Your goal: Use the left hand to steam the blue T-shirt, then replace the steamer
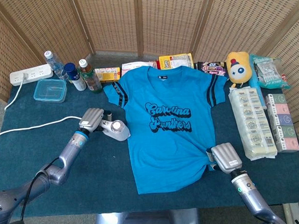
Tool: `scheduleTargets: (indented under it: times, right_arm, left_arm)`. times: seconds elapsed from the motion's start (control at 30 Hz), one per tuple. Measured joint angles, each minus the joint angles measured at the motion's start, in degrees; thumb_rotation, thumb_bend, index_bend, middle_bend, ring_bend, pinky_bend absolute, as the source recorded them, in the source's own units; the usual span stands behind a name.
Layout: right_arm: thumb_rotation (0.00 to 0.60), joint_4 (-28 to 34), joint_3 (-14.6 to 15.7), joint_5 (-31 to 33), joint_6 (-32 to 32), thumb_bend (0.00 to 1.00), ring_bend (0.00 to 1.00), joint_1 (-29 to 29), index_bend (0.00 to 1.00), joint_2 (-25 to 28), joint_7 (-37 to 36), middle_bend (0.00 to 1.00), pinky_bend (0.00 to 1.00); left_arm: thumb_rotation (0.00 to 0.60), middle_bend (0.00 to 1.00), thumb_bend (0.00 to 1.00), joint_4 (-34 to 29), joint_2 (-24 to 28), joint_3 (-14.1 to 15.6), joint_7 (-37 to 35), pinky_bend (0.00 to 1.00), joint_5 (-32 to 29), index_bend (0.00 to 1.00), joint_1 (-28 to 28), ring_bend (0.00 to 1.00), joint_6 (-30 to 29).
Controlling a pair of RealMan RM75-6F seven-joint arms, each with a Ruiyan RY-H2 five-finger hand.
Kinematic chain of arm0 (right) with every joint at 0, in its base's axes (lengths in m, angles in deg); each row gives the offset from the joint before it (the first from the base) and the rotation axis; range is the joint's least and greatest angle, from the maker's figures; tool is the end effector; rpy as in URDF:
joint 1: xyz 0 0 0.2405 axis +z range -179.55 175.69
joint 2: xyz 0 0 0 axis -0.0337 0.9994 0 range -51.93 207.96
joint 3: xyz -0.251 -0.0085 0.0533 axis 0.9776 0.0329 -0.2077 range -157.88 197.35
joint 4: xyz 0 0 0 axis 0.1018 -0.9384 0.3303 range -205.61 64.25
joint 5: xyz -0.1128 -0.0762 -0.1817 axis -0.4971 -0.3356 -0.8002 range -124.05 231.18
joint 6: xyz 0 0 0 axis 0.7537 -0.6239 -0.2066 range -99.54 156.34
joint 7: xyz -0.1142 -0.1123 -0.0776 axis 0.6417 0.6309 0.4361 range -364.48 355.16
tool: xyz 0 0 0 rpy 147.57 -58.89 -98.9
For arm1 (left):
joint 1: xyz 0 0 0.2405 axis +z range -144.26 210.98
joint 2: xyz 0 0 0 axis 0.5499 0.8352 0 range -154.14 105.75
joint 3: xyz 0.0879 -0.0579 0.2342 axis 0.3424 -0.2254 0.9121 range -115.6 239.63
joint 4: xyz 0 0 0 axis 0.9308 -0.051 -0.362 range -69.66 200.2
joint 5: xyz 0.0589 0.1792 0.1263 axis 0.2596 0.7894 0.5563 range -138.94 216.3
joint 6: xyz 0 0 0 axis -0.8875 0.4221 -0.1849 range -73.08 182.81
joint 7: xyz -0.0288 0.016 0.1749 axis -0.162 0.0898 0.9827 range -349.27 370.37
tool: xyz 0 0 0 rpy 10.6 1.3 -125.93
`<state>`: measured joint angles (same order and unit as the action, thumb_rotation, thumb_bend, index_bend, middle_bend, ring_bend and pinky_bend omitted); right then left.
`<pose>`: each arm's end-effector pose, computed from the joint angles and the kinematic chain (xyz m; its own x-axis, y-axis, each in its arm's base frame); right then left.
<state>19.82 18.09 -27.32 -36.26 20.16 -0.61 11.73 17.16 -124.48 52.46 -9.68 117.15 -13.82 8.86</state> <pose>-0.2455 -0.2804 0.0028 0.5081 -0.2524 0.8235 -0.8498 -0.3022 0.4318 -0.1940 0.4508 -0.0667 0.2715 0.3341 0.9026 0.9380 -0.3018 -0.1704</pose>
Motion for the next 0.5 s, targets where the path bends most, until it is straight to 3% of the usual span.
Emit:
scheduleTargets:
  times: [0.33, 0.5]
  right_arm:
    - [0.6, 0.1, -0.1, 0.0, 0.2, 0.52, 0.77, 0.3, 0.72, -0.2, -0.1, 0.7, 0.91]
    - [0.6, 0.4, 0.0, -0.1, 0.1, 0.52, 0.77, 0.3, 0.72, -0.3, 0.1, 0.7, 0.91]
  left_arm:
    - [0.6, 0.78, 0.43, -6.6, 4.4, -1.0, -5.4, 0.79, -0.1, 0.69, 2.6, 0.71, -4.4]
    - [0.6, 0.78, 0.43, -9.5, 6.2, -1.9, -3.9, 0.79, -0.2, 0.69, 2.6, 0.71, -6.0]
